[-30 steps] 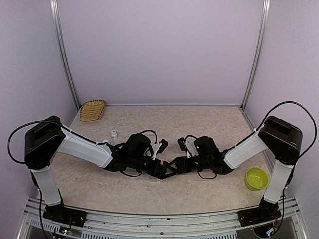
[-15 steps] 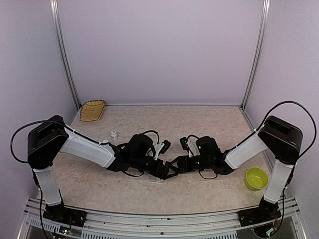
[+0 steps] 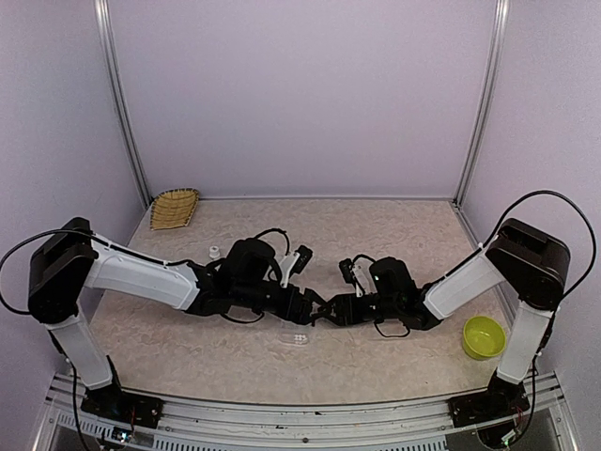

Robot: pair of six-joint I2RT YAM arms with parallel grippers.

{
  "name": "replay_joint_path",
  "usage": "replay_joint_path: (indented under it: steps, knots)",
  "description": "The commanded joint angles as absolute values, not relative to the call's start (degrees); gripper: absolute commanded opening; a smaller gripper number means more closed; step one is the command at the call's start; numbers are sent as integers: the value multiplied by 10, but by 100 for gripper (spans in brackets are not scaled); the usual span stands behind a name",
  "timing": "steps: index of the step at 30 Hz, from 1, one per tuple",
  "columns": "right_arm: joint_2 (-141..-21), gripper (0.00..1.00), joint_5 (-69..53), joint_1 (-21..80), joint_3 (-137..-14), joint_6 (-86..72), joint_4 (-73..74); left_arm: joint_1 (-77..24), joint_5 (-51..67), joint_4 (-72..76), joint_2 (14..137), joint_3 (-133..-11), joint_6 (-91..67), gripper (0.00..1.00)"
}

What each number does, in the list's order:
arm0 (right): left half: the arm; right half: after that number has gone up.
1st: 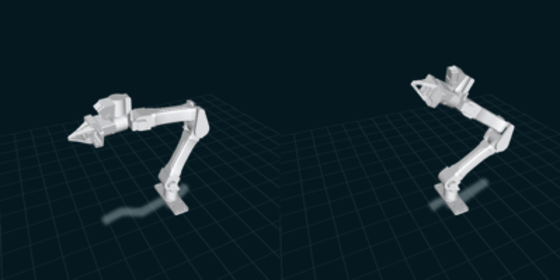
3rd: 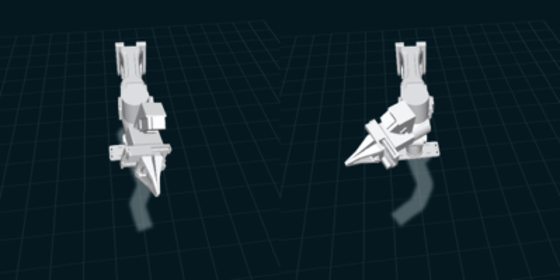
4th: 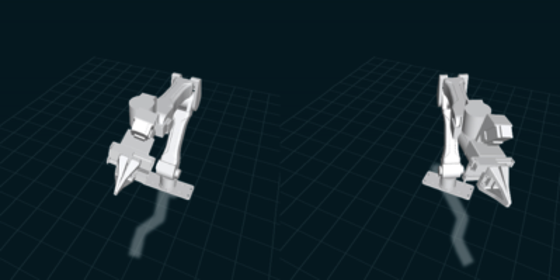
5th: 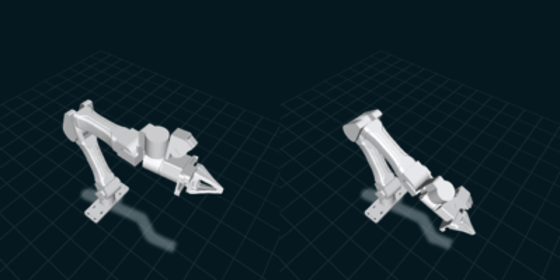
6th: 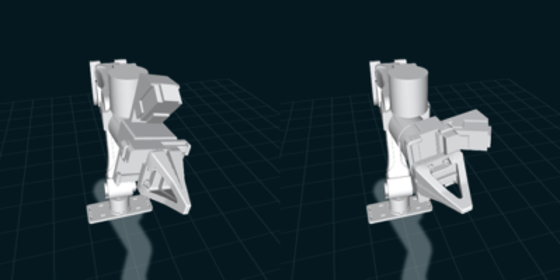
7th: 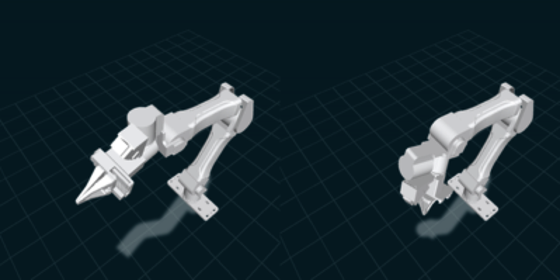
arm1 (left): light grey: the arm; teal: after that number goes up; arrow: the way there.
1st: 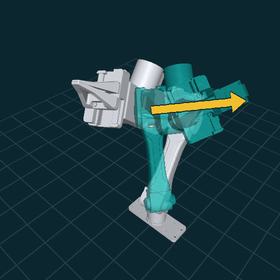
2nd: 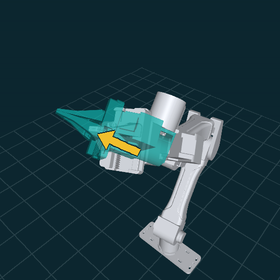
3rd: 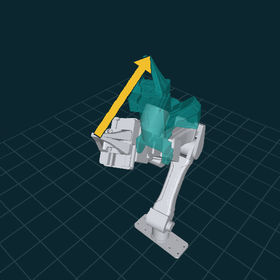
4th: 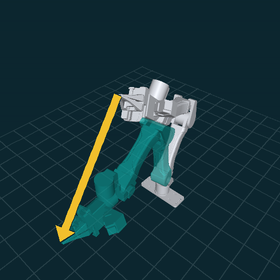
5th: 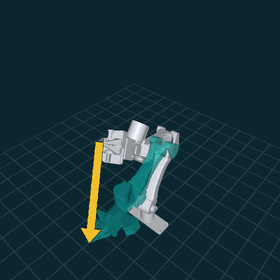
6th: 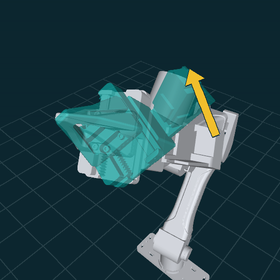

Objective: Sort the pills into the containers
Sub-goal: Close the lid of the pill container, then adjust the lid of the pill container.

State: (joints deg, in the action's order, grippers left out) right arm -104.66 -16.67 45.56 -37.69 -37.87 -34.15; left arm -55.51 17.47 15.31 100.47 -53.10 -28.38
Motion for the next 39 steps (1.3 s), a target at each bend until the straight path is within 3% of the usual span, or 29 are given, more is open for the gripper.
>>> replay_joint_path:
  steps: [1,8,19,25,33,39]
  knots:
    - [-1050,64,-154,447,-354,-386,-273,-547,145,119,973,-528,-275,89]
    - [-1022,63,-177,446,-345,-390,-269,-524,100,76,937,-491,-289,95]
    - [-1028,56,-242,447,-354,-414,-291,-512,82,65,947,-450,-303,93]
    - [-1047,57,-270,447,-359,-430,-314,-509,91,95,960,-432,-315,85]
    - [-1074,57,-291,453,-380,-441,-331,-508,98,111,989,-439,-317,83]
    - [-1094,56,-303,455,-390,-451,-345,-507,106,122,1006,-444,-319,74]
